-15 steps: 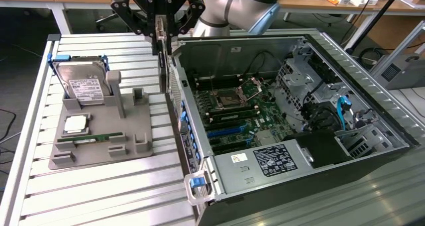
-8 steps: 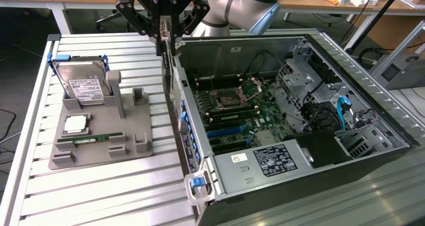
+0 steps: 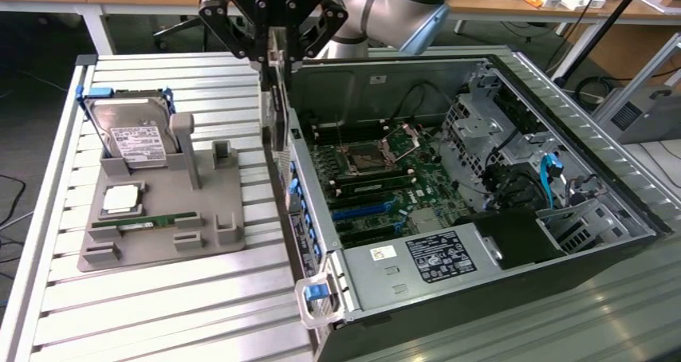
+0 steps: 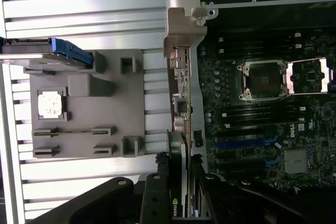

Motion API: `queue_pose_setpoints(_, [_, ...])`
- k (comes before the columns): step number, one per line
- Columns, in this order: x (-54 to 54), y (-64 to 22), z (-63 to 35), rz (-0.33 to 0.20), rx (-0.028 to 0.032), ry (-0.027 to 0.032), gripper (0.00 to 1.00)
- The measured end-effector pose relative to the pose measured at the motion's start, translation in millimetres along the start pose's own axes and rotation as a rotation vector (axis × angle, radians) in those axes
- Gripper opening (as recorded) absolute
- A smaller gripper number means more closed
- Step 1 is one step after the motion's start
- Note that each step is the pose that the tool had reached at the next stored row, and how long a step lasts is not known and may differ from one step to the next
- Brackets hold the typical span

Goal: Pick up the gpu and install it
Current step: 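Pick up the gpu and move the gpu toward the slot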

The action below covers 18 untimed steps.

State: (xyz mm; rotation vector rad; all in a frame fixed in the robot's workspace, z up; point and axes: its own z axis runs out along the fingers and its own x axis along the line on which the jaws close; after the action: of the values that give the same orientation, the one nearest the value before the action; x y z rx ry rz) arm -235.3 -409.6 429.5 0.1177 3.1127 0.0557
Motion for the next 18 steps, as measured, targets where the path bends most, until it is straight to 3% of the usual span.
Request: queue_pose_setpoints(18, [-25.5,-5.4,0.4,0.000,0.0001,0.0013,0.27])
